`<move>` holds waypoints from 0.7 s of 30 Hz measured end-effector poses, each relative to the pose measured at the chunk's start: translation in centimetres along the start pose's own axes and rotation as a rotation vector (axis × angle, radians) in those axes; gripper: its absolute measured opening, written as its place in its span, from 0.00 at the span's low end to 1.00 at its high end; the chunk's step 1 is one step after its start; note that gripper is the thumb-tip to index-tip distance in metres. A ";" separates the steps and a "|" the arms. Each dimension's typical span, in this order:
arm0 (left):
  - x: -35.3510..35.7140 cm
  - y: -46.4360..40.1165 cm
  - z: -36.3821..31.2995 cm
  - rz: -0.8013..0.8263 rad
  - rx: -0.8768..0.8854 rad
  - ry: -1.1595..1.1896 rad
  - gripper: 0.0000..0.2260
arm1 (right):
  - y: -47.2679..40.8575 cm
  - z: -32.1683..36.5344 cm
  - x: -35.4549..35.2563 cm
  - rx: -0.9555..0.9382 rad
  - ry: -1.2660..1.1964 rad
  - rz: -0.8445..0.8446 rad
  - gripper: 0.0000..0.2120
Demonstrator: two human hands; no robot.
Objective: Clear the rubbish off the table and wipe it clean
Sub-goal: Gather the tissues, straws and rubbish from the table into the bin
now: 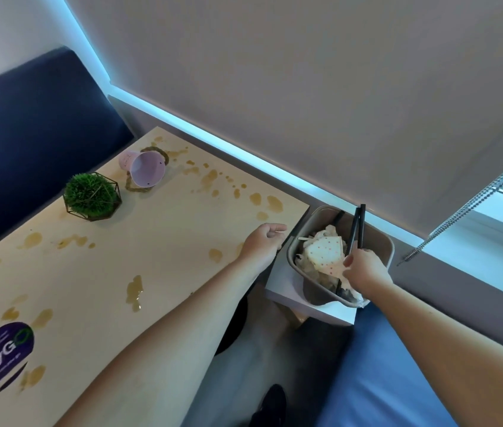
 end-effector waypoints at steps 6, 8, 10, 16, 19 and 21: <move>0.4 0.2 1.7 0.009 -0.009 0.006 0.08 | 1.3 0.0 2.3 -0.025 0.091 0.164 0.20; 0.1 0.5 1.8 0.002 -0.006 -0.010 0.08 | 1.5 0.8 1.0 -0.037 0.197 0.096 0.20; -0.7 1.0 1.6 -0.026 0.009 -0.050 0.09 | 1.4 2.6 -0.3 -0.091 0.257 0.021 0.18; -5.7 3.5 0.8 -0.144 0.074 -0.209 0.10 | 1.8 11.9 -1.0 -0.326 0.200 0.013 0.16; -9.2 4.9 0.7 -0.200 0.105 -0.298 0.12 | 2.4 17.0 -0.3 -0.433 0.183 0.063 0.18; -12.4 6.1 1.4 -0.251 0.111 -0.345 0.13 | 3.1 21.1 0.9 -0.511 0.195 0.118 0.20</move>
Point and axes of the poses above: each hand's wrist, its own y-axis away from the middle knuckle, its own x-axis out of the palm, z = x × y, the point moved 9 cm from there along -y, towards the middle knuckle, and after that the axes turned 13 degrees about -x, right-handed, at the moved point
